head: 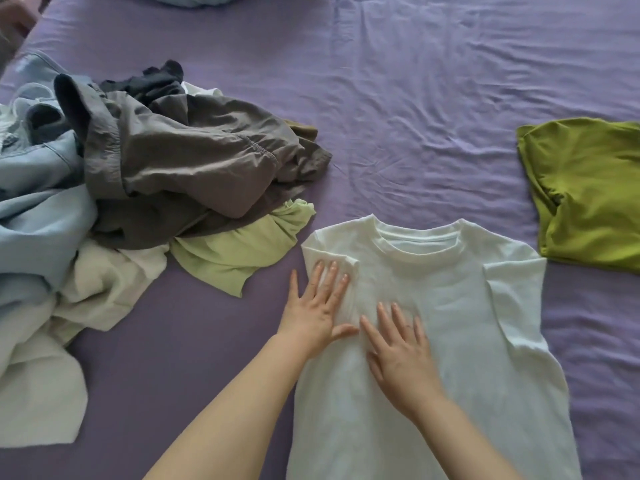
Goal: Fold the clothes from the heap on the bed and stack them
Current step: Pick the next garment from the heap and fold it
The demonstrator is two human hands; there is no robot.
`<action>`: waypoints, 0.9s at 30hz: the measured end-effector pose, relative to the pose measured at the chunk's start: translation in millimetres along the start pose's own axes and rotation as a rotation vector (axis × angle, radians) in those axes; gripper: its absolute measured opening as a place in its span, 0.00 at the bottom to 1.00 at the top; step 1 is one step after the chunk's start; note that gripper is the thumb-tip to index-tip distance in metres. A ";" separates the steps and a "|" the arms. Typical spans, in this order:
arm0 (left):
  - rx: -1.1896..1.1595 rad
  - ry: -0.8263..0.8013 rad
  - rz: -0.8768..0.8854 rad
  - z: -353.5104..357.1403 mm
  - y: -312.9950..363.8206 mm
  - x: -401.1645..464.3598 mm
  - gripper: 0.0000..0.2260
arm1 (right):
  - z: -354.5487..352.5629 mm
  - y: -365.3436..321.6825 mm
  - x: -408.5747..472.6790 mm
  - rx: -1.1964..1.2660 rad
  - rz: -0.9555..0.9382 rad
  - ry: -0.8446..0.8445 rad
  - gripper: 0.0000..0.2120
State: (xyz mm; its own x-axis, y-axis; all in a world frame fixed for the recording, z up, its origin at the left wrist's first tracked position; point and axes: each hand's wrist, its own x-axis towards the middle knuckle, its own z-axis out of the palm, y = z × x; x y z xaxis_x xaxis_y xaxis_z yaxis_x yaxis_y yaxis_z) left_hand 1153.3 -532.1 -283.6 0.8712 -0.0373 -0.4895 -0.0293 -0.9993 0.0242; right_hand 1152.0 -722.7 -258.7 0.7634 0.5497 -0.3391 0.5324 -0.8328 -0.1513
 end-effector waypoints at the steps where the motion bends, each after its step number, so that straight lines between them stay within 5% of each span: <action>1: 0.006 0.005 -0.015 -2.0 1.8 -0.9 0.39 | 0.1 2.2 -6.9 -0.001 -0.003 -0.017 0.30; 7: -0.082 0.100 -0.113 -1.0 50.9 -56.6 0.32 | 4.5 14.4 -67.2 0.068 0.046 -0.145 0.29; 10: -0.111 0.138 -0.040 16.1 94.3 -107.9 0.28 | 4.3 15.6 -110.6 0.091 0.029 -0.059 0.30; 17: -0.313 -0.084 -0.022 53.6 166.6 -205.9 0.23 | 39.5 28.9 -217.1 0.142 0.008 -0.186 0.26; 21: -0.316 -0.088 0.021 75.2 189.3 -247.0 0.22 | 60.1 25.6 -261.9 0.152 -0.022 -0.265 0.25; 27: -0.274 -0.015 0.094 97.6 205.5 -263.0 0.16 | 78.6 25.2 -288.5 0.158 -0.044 -0.170 0.19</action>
State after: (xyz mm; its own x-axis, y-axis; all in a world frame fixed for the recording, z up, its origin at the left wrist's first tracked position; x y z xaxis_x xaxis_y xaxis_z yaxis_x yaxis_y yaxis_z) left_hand 870.3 -728.2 -234.9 0.8636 -0.1322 -0.4865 0.0251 -0.9525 0.3034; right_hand 916.4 -907.3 -237.7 0.6610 0.5784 -0.4781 0.4901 -0.8152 -0.3086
